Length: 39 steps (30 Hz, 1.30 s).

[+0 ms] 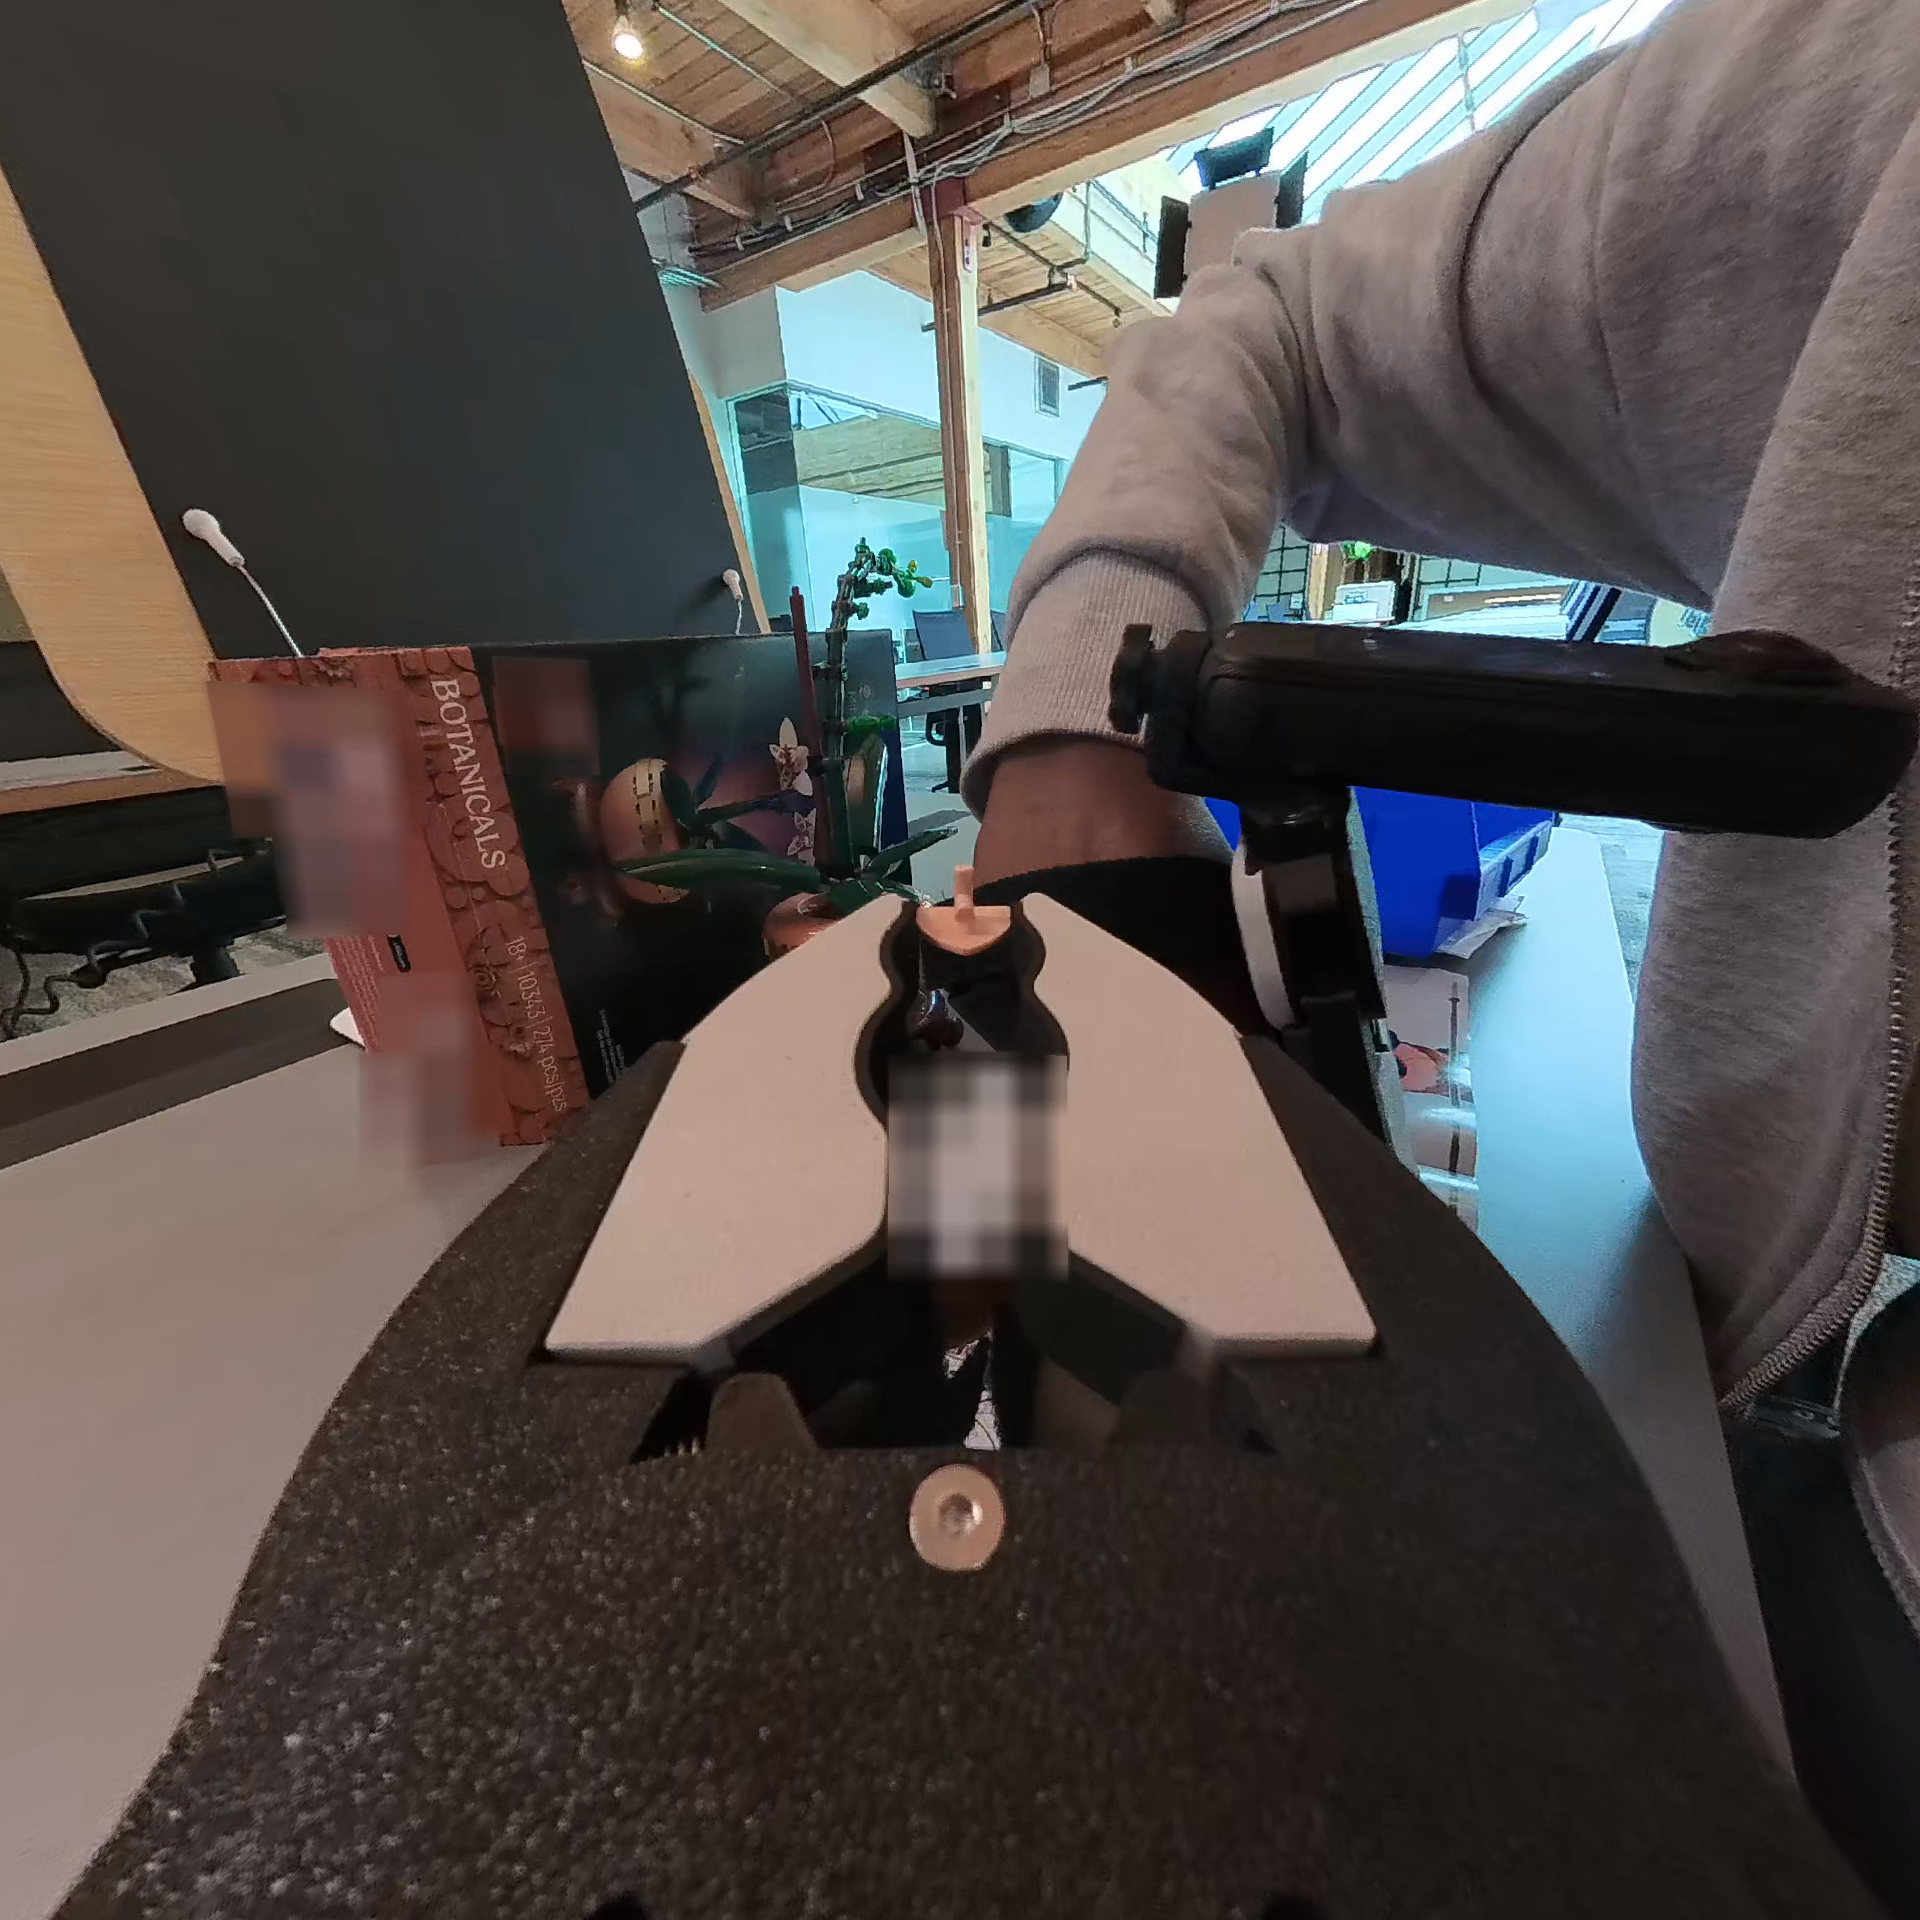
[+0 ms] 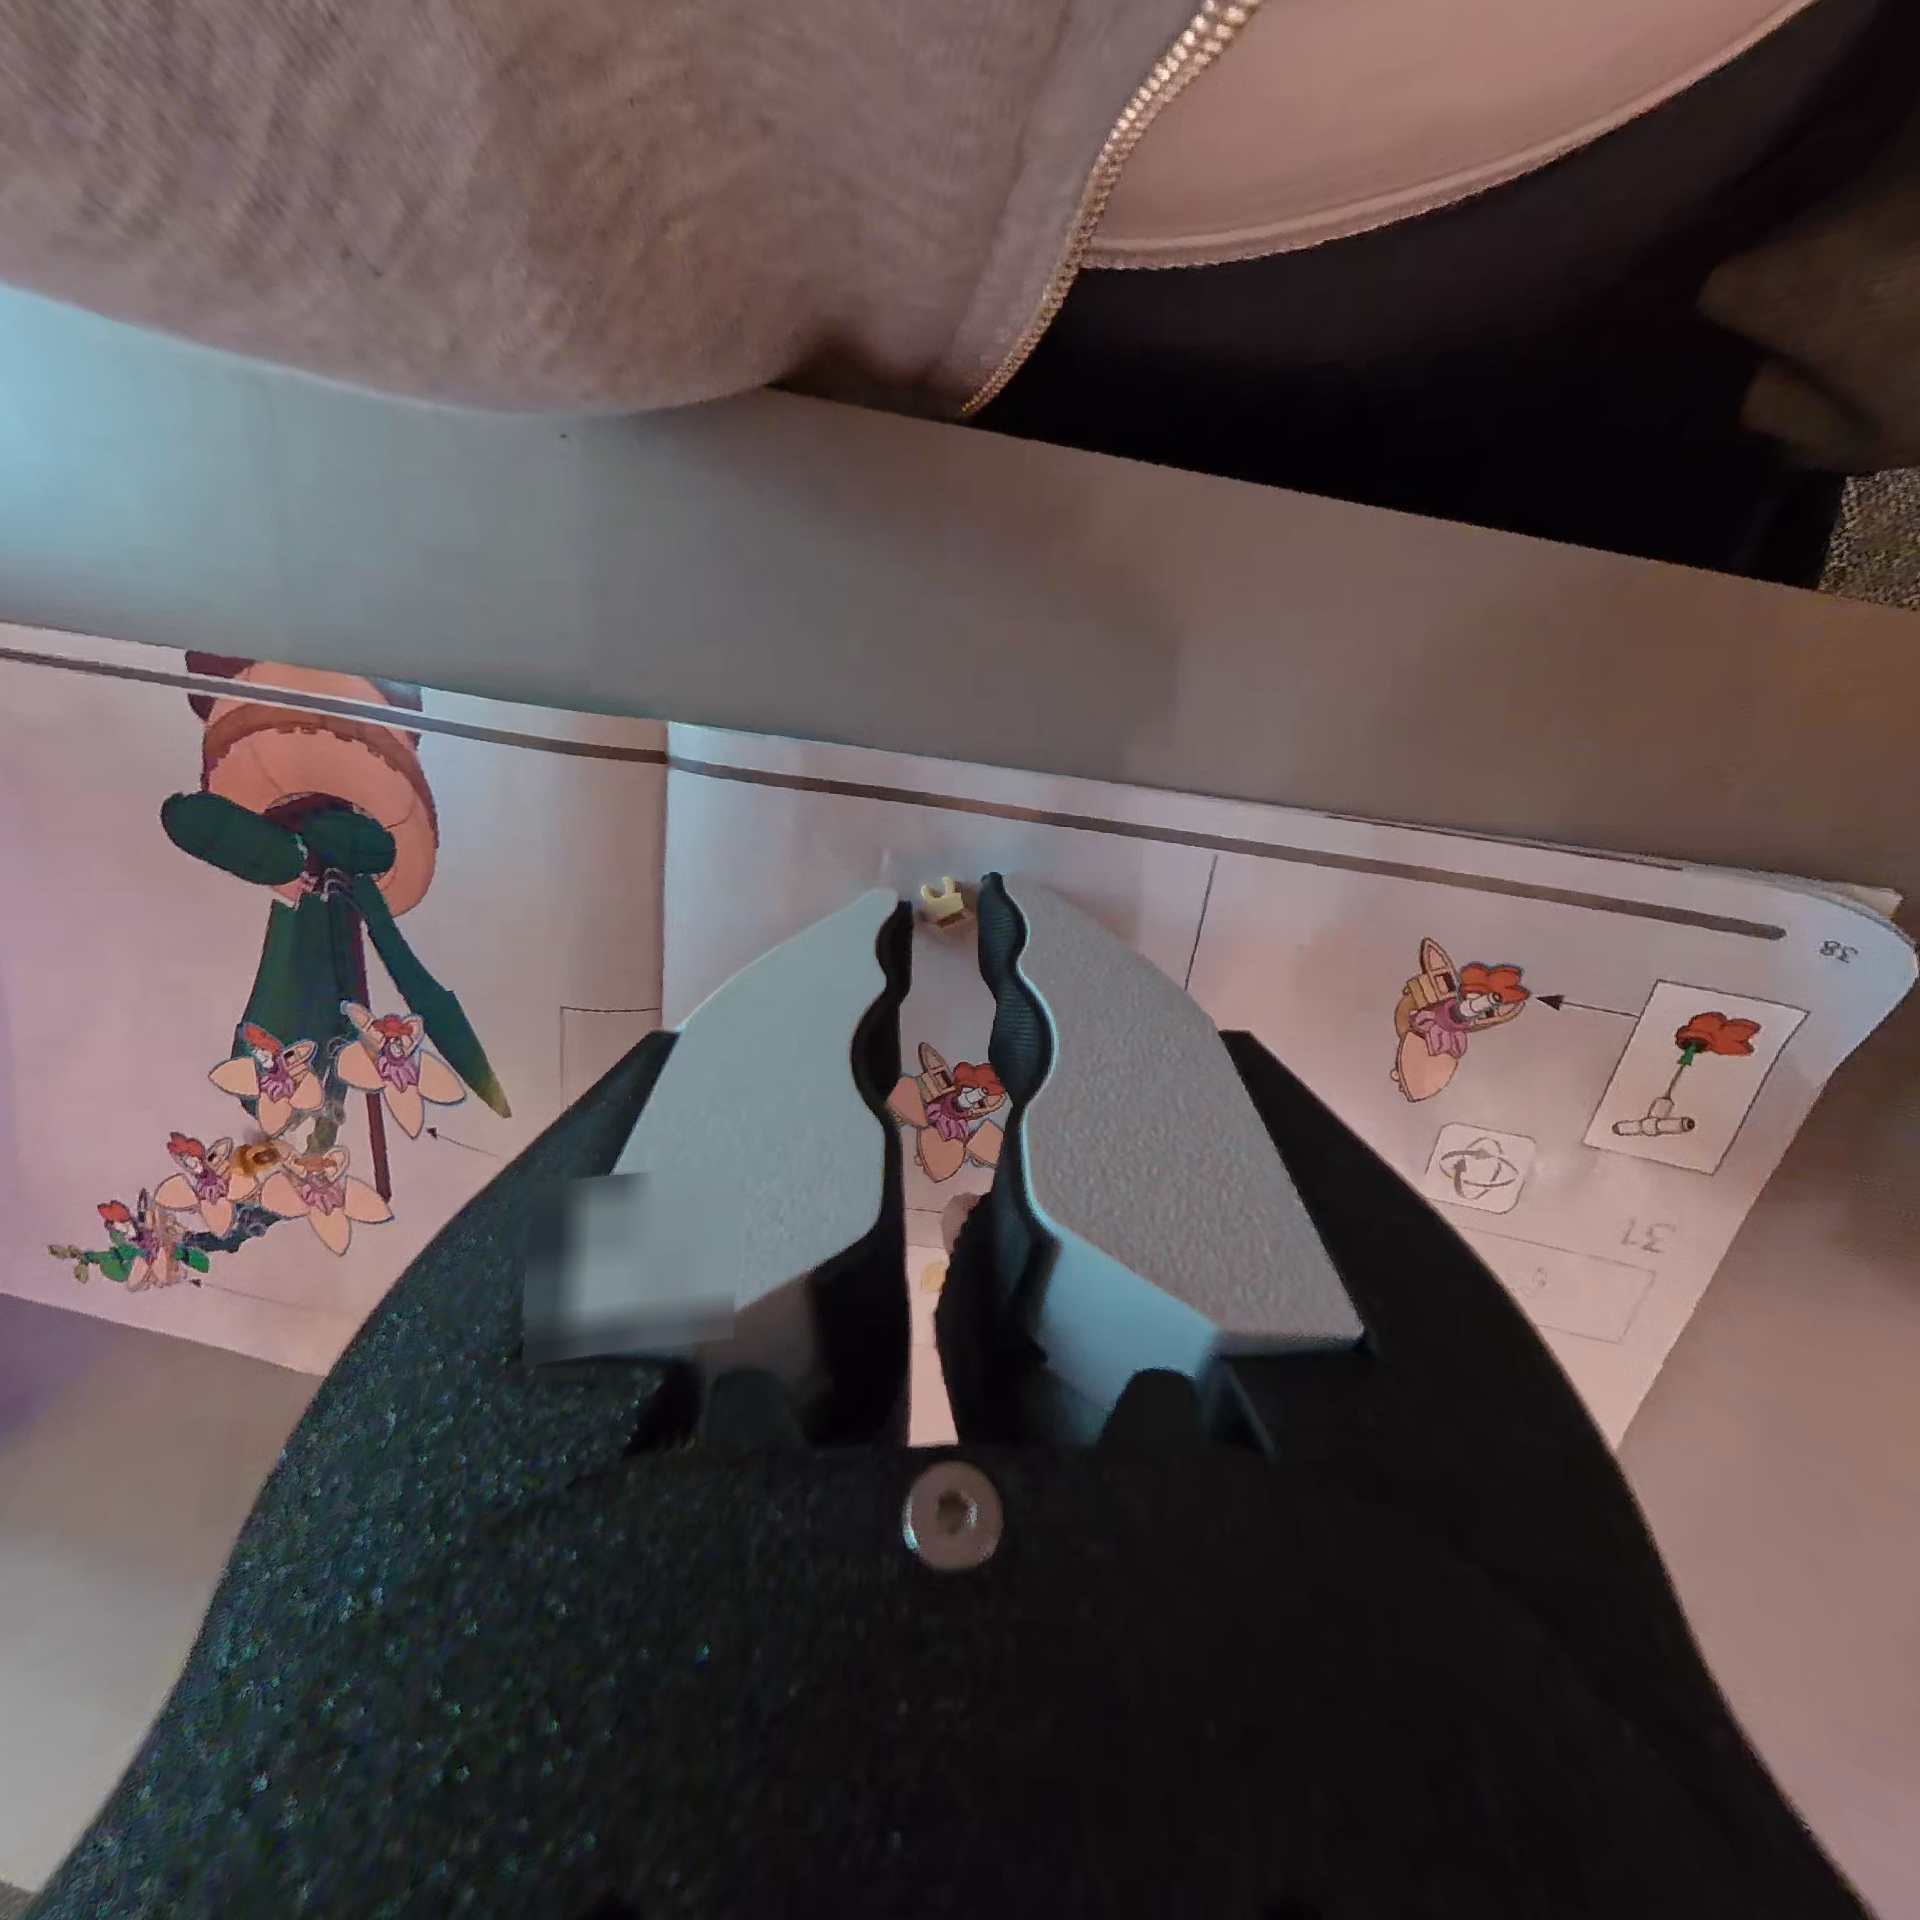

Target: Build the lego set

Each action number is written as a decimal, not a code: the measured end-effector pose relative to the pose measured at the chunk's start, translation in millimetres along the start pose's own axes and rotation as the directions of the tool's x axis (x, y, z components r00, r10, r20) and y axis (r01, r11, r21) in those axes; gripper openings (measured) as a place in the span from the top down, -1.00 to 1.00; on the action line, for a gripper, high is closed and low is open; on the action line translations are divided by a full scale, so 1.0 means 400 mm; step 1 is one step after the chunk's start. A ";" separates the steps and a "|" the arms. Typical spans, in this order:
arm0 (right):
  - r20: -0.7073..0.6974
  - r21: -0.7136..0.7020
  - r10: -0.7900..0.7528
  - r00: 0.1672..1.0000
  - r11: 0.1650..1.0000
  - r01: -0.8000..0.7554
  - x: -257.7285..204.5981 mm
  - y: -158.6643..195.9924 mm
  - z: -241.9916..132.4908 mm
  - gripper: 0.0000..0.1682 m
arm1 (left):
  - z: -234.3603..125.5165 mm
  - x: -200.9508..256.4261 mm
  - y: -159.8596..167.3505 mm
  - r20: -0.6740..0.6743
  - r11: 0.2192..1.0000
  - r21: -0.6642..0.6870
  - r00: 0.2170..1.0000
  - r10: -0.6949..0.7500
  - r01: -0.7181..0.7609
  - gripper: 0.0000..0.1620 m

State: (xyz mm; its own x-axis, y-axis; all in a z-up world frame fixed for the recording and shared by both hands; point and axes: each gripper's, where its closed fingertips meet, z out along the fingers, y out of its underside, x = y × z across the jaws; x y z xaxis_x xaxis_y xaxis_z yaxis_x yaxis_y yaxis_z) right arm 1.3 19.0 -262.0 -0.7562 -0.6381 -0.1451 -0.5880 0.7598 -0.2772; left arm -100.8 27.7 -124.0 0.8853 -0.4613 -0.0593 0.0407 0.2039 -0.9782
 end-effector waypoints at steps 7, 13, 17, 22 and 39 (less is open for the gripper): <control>-0.038 0.179 0.279 0.960 0.947 -0.268 0.017 -0.012 0.001 0.91 | 0.004 0.001 0.001 -0.002 1.000 0.000 1.000 0.004 -0.004 0.81; -0.073 0.660 0.839 0.540 0.446 -0.604 0.107 -0.015 -0.149 0.91 | 0.001 -0.007 -0.008 0.019 0.999 0.029 0.999 0.030 -0.031 0.81; -0.101 0.873 0.983 0.153 0.161 -0.461 0.100 0.005 -0.305 0.90 | 0.004 0.013 -0.025 -0.008 0.994 0.073 0.997 0.079 -0.078 0.81; -0.189 0.930 0.962 -0.197 0.111 -0.350 0.002 -0.003 -0.389 0.91 | 0.040 0.082 -0.030 -0.159 0.994 0.104 0.987 0.030 -0.014 0.81; -0.163 0.922 0.948 -0.273 0.048 -0.384 -0.010 -0.120 -0.354 0.91 | 0.095 0.251 -0.002 -0.452 0.997 0.079 0.892 0.027 0.010 0.82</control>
State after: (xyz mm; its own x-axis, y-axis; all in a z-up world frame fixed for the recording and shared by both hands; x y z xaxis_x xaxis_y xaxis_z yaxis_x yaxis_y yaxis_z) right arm -8.2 2.5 -113.5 -0.3980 0.9148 -0.0689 0.5267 0.1664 -0.8336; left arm 5.7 14.0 -121.5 0.5810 -0.7962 -0.1690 0.0863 0.2667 -0.9599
